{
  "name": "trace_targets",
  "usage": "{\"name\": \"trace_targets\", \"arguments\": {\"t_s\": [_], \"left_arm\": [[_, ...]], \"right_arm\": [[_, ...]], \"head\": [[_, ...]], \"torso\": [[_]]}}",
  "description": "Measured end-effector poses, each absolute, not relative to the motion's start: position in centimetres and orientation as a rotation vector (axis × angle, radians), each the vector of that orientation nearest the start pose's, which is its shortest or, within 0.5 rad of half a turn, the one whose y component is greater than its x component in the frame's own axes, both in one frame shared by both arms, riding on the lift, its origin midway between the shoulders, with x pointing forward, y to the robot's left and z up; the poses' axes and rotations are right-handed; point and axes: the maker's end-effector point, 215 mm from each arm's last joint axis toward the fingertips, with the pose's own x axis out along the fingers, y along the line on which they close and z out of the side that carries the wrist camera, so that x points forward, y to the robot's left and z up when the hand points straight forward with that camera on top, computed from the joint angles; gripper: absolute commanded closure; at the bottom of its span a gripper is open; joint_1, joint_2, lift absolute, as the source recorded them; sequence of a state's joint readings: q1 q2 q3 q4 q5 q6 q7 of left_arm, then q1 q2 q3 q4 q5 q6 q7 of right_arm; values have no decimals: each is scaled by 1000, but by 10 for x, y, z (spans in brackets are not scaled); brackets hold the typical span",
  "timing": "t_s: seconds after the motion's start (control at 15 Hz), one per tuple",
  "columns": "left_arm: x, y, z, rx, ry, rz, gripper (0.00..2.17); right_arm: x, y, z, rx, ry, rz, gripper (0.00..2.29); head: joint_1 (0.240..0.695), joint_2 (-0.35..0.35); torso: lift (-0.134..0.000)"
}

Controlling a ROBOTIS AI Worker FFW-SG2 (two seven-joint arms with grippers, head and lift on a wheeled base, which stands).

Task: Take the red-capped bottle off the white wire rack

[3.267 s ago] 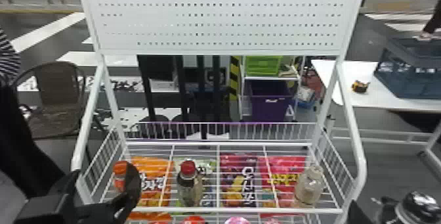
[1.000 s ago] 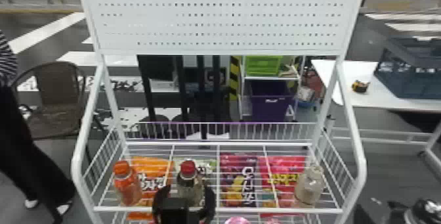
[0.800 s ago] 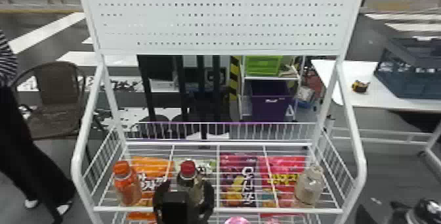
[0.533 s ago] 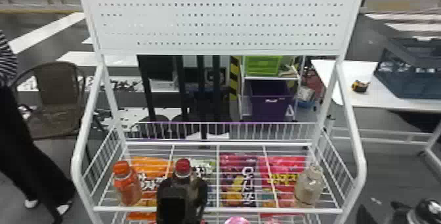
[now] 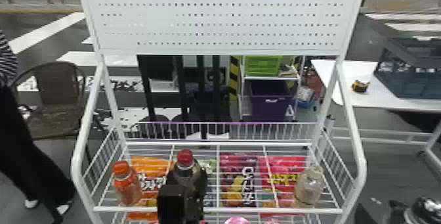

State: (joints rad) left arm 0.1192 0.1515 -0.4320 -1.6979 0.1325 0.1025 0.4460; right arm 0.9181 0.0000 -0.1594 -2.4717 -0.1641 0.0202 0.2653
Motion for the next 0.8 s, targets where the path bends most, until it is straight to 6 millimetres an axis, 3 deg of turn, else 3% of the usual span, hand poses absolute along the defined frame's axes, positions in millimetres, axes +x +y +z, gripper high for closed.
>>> {"name": "trace_targets", "arguments": {"t_s": [0.2,0.47,0.67,0.8], "left_arm": [[505,116,-349,25,126,-8,1895],[477,144,-295,21,91,16,1895],[456,172,-277,18,74,35,1892],[446,188,-280,27,83,52,1895]], "right_arm": [[338,-237,-265,43,25,166,485],[339,-237,-266,47,24,167,485],[339,-237,-265,55,21,167,485],[339,-237,-265,56,19,167,485]], "head": [[499,0],[499,0],[499,0],[499,0]], "torso": [[0],[0],[0],[0]]}}
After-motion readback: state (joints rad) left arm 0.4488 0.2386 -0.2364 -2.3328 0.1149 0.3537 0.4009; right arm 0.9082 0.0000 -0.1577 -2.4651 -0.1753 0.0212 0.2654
